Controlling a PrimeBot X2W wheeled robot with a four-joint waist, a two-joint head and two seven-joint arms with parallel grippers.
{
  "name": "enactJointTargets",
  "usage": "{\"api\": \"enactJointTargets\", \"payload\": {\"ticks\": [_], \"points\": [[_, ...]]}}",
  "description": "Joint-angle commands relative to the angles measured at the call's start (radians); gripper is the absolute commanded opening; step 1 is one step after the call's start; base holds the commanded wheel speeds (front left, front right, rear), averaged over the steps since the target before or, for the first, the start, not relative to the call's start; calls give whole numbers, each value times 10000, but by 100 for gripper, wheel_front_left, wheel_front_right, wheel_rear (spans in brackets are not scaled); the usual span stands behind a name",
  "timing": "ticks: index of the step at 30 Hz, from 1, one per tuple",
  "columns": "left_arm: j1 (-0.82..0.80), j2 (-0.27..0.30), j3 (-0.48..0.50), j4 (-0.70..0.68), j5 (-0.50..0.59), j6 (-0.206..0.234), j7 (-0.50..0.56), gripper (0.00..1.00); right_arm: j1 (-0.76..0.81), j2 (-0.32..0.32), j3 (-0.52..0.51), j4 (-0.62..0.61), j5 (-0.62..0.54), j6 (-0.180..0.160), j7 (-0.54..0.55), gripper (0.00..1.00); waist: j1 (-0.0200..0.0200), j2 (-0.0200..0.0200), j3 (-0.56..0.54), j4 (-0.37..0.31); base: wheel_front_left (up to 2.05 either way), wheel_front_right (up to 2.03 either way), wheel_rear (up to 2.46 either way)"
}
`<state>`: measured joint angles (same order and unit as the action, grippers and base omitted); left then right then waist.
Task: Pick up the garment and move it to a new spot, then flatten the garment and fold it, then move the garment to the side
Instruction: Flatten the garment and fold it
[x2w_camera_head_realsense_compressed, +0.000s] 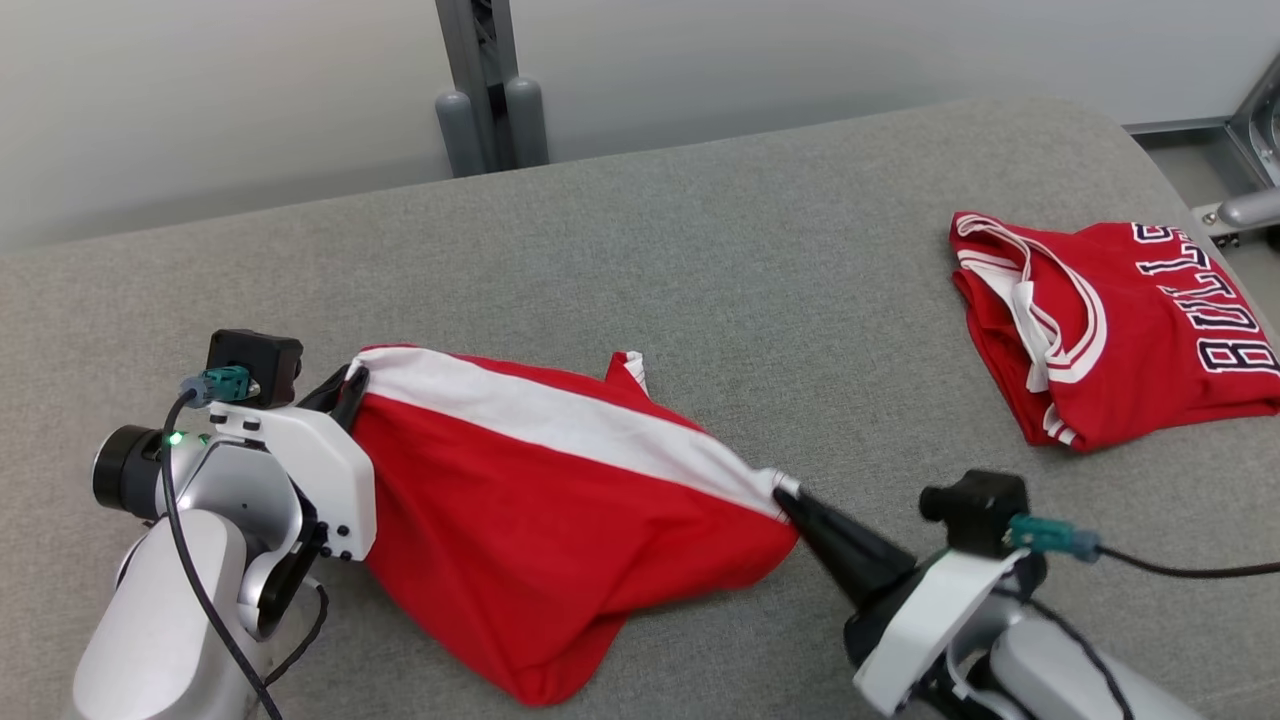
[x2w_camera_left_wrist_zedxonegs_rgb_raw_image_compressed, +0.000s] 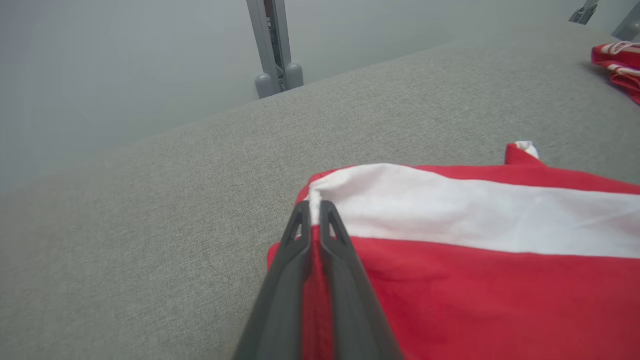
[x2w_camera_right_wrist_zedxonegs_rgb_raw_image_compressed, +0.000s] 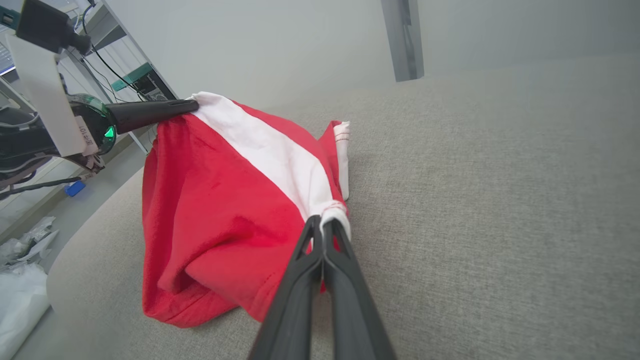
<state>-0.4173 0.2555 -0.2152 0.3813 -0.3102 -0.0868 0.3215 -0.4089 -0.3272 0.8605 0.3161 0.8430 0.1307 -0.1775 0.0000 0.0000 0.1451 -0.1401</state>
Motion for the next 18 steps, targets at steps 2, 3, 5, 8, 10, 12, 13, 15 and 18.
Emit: {"api": "enactJointTargets", "payload": {"ticks": [2,3,5,8,10,12,13,15,18], "points": [[-62,-14,50,-200,-98,73,-216,0,-310,-164,-355,160,-232,2,-224,0,0,0,-194,85,0,0,0],[-63,-36,73,-291,-117,95,-288,0,-408,-180,-483,210,-304,2,-256,0,0,0,-267,110,0,0,0],[-44,-101,114,-463,-205,109,-448,0,-662,-216,-759,308,-456,4,-335,0,0,0,-421,154,0,0,0],[16,-231,189,-752,-322,160,-690,0,-1130,-341,-1135,433,-842,2,-424,0,0,0,-671,220,0,0,0],[44,-335,230,-951,-419,192,-903,0,-1450,-357,-1364,505,-1071,2,-491,0,0,0,-845,269,0,0,0],[86,-410,269,-1150,-507,183,-1155,0,-1781,-366,-1607,582,-1341,2,-534,0,0,0,-1010,306,0,0,0],[84,-406,185,-1267,-465,102,-1287,0,-1955,-370,-1687,611,-1499,2,-560,0,0,0,-1088,324,0,0,0],[84,-442,95,-1363,-450,44,-1409,0,-2110,-367,-1766,642,-1660,2,-580,0,0,0,-1158,343,0,0,0],[15,-638,162,-1637,-626,88,-1787,0,-2566,-251,-2022,689,-2227,2,-614,0,0,0,-1275,372,0,0,0]]}}
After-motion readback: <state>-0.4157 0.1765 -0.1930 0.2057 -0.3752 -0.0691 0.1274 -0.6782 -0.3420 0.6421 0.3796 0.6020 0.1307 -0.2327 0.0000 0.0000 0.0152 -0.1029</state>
